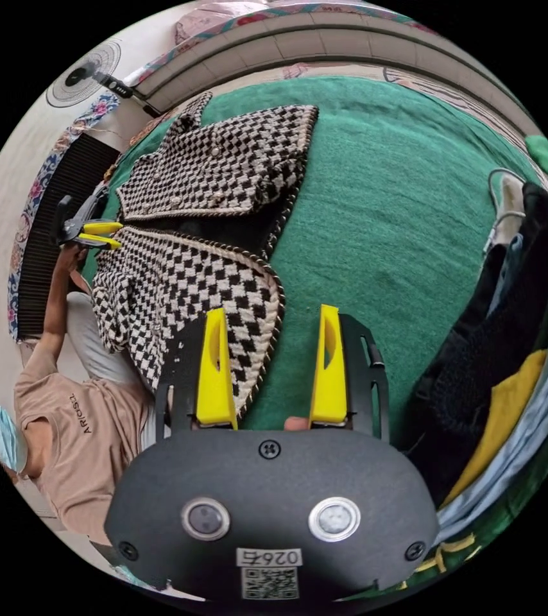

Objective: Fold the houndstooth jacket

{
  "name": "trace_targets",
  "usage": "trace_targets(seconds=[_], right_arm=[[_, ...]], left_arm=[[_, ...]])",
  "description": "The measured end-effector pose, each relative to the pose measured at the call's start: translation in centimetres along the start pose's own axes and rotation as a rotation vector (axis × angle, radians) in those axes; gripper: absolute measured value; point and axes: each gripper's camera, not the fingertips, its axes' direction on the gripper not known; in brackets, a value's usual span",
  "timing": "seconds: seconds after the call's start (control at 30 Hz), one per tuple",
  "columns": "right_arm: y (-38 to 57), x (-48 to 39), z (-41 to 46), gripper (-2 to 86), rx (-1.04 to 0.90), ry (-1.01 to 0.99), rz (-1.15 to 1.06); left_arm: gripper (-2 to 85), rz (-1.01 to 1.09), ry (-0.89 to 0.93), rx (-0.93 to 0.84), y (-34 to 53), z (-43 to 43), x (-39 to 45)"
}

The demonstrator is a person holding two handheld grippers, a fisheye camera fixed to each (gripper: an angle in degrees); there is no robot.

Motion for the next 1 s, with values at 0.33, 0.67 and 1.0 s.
trace_targets(seconds=[0.33, 0.67, 1.0], right_arm=[[0.5, -1.3, -2.3, -1.4, -0.013, 0.068, -0.109], [4.5, -0.8, -12.1, -1.5, 0.289, -0.134, -0.198], [-0.5, 1.4, -5.7, 5.9, 0.001, -0.107, -0.093]], left_arm=[[2.9, 0.079, -0.094, 0.060, 1.6, -2.7, 1.2], [0.8, 0.071, 0.048, 0.150, 4.0, -6.6, -4.0], [0.8, 0.036, 0.044, -0.001, 2.0, -2.1, -8.2]])
